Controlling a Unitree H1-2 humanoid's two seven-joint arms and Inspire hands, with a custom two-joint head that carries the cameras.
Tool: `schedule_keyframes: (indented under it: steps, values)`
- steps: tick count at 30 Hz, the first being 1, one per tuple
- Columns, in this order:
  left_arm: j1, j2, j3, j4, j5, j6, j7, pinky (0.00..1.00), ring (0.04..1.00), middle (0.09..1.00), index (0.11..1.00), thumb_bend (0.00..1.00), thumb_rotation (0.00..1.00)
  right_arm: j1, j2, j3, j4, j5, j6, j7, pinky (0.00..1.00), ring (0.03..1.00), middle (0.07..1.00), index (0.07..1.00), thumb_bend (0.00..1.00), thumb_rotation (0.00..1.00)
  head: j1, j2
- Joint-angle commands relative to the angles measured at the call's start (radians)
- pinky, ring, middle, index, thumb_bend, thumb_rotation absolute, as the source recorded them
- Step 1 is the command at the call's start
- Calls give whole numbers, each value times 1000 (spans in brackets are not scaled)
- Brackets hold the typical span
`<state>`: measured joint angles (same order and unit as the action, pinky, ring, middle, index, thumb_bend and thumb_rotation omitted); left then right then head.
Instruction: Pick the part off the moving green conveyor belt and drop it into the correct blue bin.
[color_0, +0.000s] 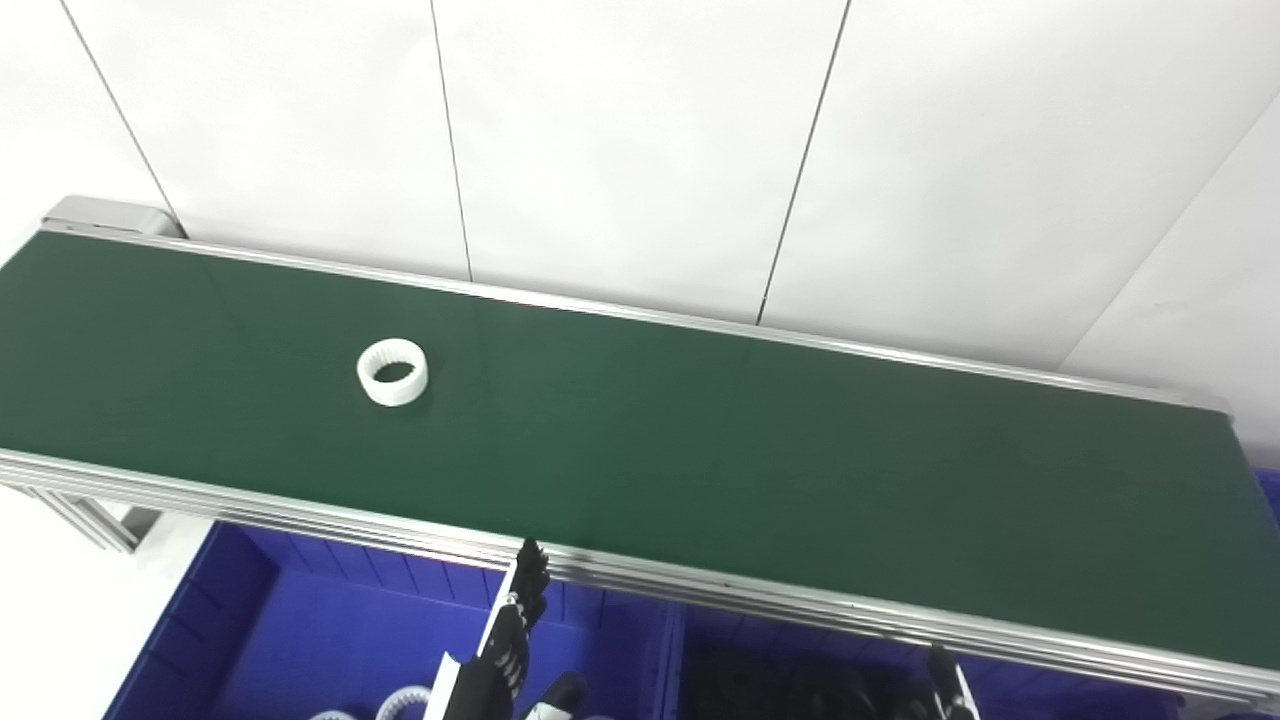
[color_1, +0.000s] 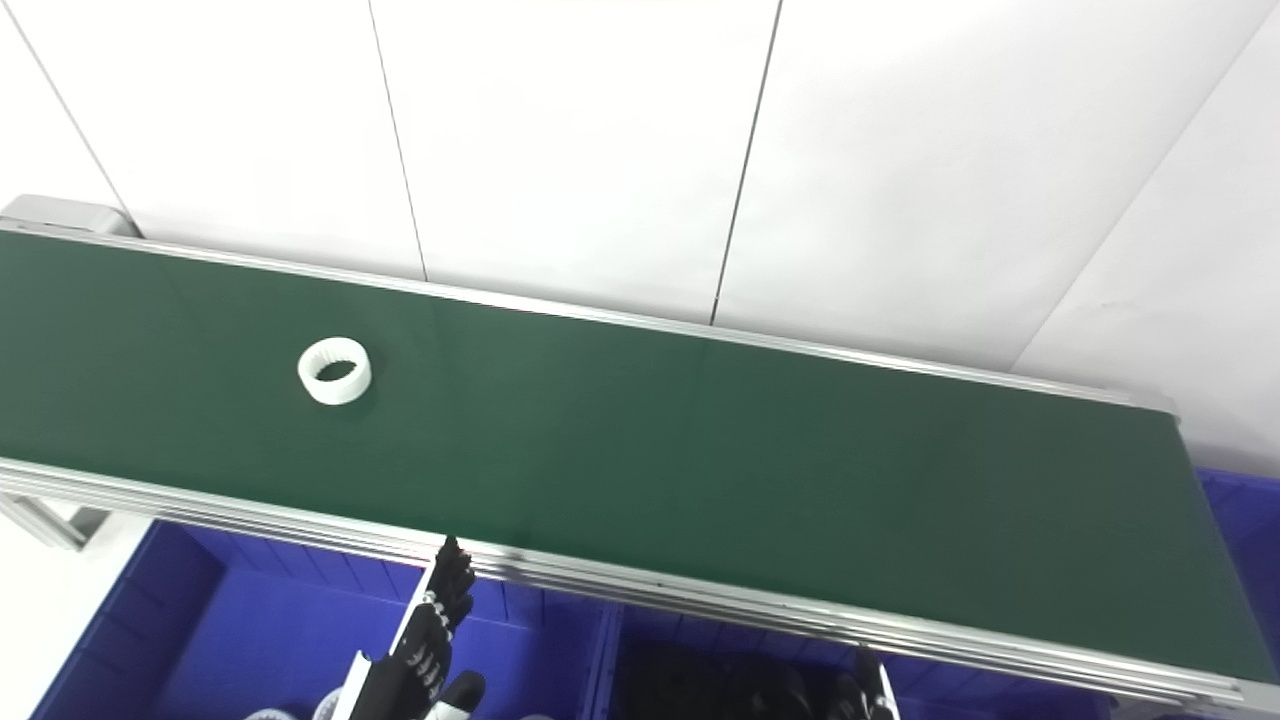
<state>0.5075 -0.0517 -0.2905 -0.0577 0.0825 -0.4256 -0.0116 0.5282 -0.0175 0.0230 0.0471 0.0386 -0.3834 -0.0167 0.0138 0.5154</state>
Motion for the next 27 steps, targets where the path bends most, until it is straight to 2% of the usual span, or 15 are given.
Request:
schedule_keyframes:
  steps: [1, 5, 8, 10, 11, 12, 14, 16, 21, 23, 27]
  values:
    - [-7, -1, -8, -4, -16, -44, -2, 1000, 1000, 1000, 995, 591, 698, -7, -8, -4, -3, 2, -57, 16, 948, 954, 981, 975, 794, 1000, -3, -6]
    - [-23, 6, -9, 9, -29, -44, -4, 1000, 997, 1000, 994, 586, 681, -20, -6, -3, 22, -1, -70, 14, 945, 951, 978, 972, 786, 1000, 0, -13]
    - [-42, 31, -17, -10, 15, -44, 23, 947, 978, 988, 976, 598, 594, -28, -1, -1, 36, -12, -72, 9, 937, 945, 974, 969, 785, 1000, 4, -20]
    - [-54, 47, -20, -48, 58, -44, 52, 827, 907, 923, 899, 702, 460, -32, 4, 1, 39, -16, -70, 7, 938, 945, 975, 972, 785, 1000, 1, -17]
    - [-67, 60, -21, -75, 100, -44, 76, 819, 900, 917, 893, 709, 449, -35, 5, 2, 43, -18, -73, 6, 938, 945, 975, 972, 785, 1000, 0, -18]
    - [-88, 75, -19, -104, 142, -44, 100, 763, 861, 882, 862, 747, 405, -38, 8, 2, 48, -21, -77, 4, 937, 944, 974, 971, 781, 1000, -1, -15]
    - [-146, 109, 1, -163, 220, -44, 121, 635, 747, 772, 771, 879, 284, -43, 11, 1, 53, -23, -77, 3, 932, 942, 971, 969, 783, 1000, 0, -13]
    - [-223, 143, 51, -202, 317, -38, 107, 559, 704, 719, 712, 969, 296, -47, 14, 2, 54, -29, -74, 1, 924, 940, 971, 972, 783, 1000, 2, -9]
    - [-443, 230, 128, -225, 494, 59, 32, 580, 712, 689, 675, 1000, 316, -54, 19, 6, 50, -32, -66, 3, 927, 938, 968, 976, 791, 1000, 0, -5]
    - [-529, 262, 135, -204, 554, 110, -9, 702, 767, 743, 711, 996, 317, -58, 24, 7, 55, -29, -72, 3, 928, 935, 965, 973, 780, 1000, -3, -5]
    - [-691, 313, 123, -117, 648, 192, -82, 771, 779, 773, 736, 1000, 259, -61, 35, 9, 56, -39, -74, -4, 916, 925, 955, 964, 788, 1000, -7, -2]
